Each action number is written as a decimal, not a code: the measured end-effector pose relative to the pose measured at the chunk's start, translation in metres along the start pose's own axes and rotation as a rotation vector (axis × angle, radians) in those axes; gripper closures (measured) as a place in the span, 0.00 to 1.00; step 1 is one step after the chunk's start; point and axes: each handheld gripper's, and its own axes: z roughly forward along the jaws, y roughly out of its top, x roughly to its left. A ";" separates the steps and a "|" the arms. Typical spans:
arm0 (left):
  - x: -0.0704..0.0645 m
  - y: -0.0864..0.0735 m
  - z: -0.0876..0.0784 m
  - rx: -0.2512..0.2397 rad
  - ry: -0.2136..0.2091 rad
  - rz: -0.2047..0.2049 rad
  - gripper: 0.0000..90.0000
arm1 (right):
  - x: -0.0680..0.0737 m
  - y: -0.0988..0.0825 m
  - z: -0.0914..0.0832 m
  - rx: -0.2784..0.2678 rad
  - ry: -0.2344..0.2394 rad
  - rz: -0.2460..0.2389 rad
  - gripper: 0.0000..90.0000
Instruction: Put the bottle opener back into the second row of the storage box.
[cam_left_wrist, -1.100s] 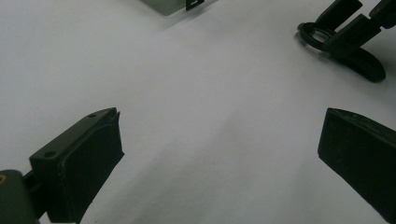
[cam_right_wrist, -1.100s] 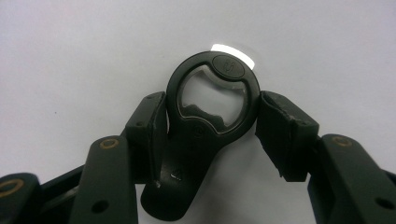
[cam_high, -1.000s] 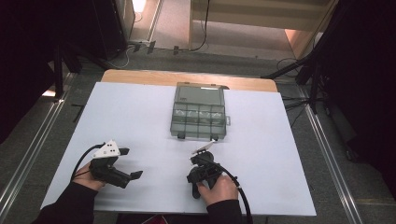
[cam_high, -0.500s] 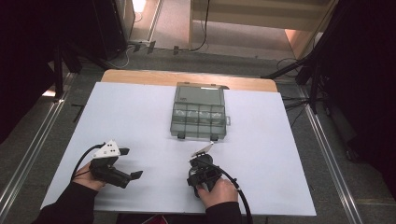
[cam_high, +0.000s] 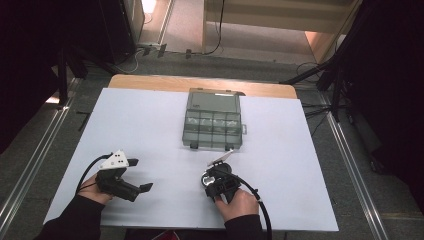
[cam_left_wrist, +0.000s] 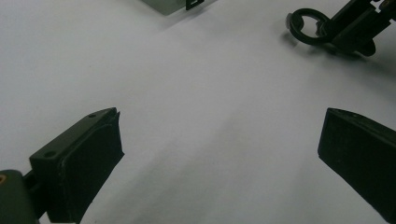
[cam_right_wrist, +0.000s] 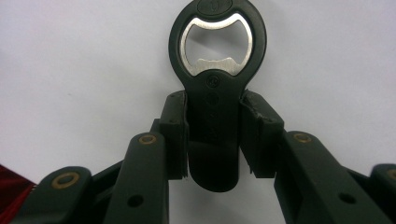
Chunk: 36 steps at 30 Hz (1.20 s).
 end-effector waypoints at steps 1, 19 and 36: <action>0.000 0.000 0.000 -0.001 0.000 0.000 0.00 | 0.000 0.000 -0.001 -0.001 -0.001 -0.003 0.74; 0.000 0.000 0.000 -0.001 -0.001 -0.001 0.00 | -0.024 0.024 -0.020 -0.017 0.062 -0.032 0.74; 0.001 0.000 0.000 0.003 -0.001 -0.002 0.00 | -0.049 0.055 -0.031 -0.045 0.120 -0.128 0.74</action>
